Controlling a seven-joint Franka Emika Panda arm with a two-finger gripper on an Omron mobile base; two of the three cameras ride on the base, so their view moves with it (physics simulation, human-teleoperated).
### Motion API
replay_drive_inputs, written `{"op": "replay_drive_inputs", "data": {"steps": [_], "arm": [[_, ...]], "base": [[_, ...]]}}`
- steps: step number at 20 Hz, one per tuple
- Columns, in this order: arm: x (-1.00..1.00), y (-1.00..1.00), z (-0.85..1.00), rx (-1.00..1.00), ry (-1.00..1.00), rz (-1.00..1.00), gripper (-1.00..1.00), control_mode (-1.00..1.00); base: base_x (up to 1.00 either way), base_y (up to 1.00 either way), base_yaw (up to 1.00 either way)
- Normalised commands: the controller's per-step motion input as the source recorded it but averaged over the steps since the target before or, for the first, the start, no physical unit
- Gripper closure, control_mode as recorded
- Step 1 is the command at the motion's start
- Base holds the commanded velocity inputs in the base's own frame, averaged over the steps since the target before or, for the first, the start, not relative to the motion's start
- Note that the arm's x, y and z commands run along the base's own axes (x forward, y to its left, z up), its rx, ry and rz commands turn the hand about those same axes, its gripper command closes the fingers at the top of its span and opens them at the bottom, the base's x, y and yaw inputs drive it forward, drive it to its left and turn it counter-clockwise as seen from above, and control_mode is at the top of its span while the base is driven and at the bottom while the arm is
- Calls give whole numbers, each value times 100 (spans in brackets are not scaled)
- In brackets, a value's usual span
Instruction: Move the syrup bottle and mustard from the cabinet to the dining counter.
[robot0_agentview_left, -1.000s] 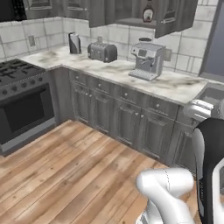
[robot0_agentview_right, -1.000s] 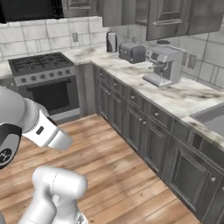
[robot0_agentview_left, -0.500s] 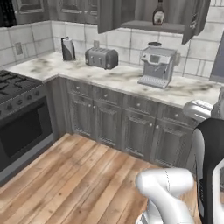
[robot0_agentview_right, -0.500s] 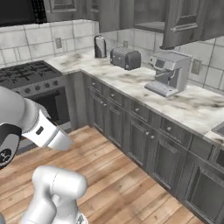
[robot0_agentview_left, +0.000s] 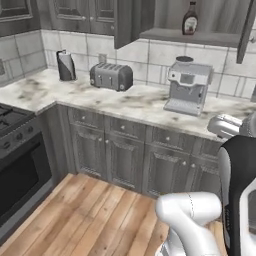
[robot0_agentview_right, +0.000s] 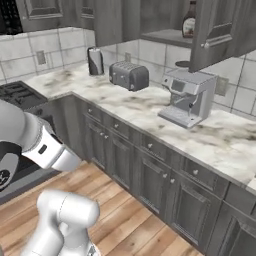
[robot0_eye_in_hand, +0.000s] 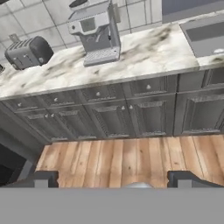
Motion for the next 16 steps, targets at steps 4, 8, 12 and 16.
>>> {"op": "replay_drive_inputs", "data": {"steps": [4,8,12,16], "arm": [[0,0,0,0,0,0,-100,100],[0,0,0,0,0,0,-100,100],[0,0,0,0,0,0,-100,100],[0,0,0,0,0,0,-100,100]], "base": [[100,0,-23],[100,13,-29],[99,17,-33],[100,13,-33]]}}
